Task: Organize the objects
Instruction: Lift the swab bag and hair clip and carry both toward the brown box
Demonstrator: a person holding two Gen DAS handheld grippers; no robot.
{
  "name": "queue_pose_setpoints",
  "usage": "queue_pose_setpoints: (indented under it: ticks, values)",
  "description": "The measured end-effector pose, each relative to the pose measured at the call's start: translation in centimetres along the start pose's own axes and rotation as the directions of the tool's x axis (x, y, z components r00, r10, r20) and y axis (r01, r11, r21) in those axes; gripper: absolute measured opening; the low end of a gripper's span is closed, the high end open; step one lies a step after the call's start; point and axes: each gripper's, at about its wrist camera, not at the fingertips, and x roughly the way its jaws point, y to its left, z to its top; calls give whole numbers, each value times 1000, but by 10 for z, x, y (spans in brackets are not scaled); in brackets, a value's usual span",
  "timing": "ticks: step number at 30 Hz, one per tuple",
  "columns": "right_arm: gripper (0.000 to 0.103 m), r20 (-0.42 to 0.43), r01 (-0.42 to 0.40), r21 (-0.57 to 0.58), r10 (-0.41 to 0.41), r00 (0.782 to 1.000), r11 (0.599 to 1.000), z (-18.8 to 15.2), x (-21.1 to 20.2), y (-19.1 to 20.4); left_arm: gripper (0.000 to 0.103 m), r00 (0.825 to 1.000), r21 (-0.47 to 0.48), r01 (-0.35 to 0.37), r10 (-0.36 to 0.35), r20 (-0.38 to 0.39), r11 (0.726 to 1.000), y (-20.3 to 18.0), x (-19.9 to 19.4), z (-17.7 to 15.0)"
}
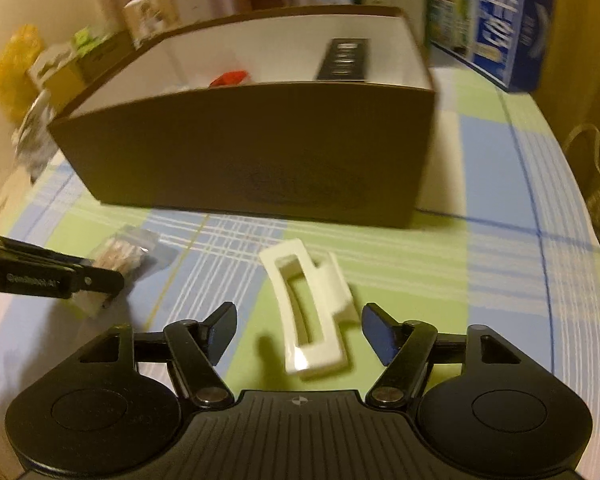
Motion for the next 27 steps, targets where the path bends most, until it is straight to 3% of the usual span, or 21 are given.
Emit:
queue_pose_setpoints:
  ticks: [5, 8, 9, 12, 17, 20, 27]
  values:
    - [64, -20, 39, -51, -40, 999, 998, 5, 23, 4, 28, 999, 20, -29, 30, -16, 999, -6, -2, -1]
    - [43, -25, 58, -76, -60, 998, 995, 4, 29, 6, 28, 999, 13, -31, 32, -18, 999, -4, -4, -2]
    - [42, -22, 68, -86, -70, 997, 994, 3, 29, 7, 29, 999, 15, -34, 35, -18, 999, -5, -3, -2]
    - [41, -13, 75, -105, -77, 997, 992, 2, 29, 9, 33, 999, 27, -34, 35, -19, 999, -9, -3, -3]
    - [41, -13, 72, -105, -74, 997, 992, 0, 26, 9, 33, 999, 59, -46, 47, -12, 997, -17, 1, -1]
    - [41, -14, 65, -95, -66, 998, 993, 0, 25, 9, 27, 999, 59, -52, 52, -3, 997, -19, 2, 0]
    - [41, -16, 49, -80, -51, 999, 996, -4, 18, 10, 22, 999, 51, -47, 47, 6, 998, -19, 0, -1]
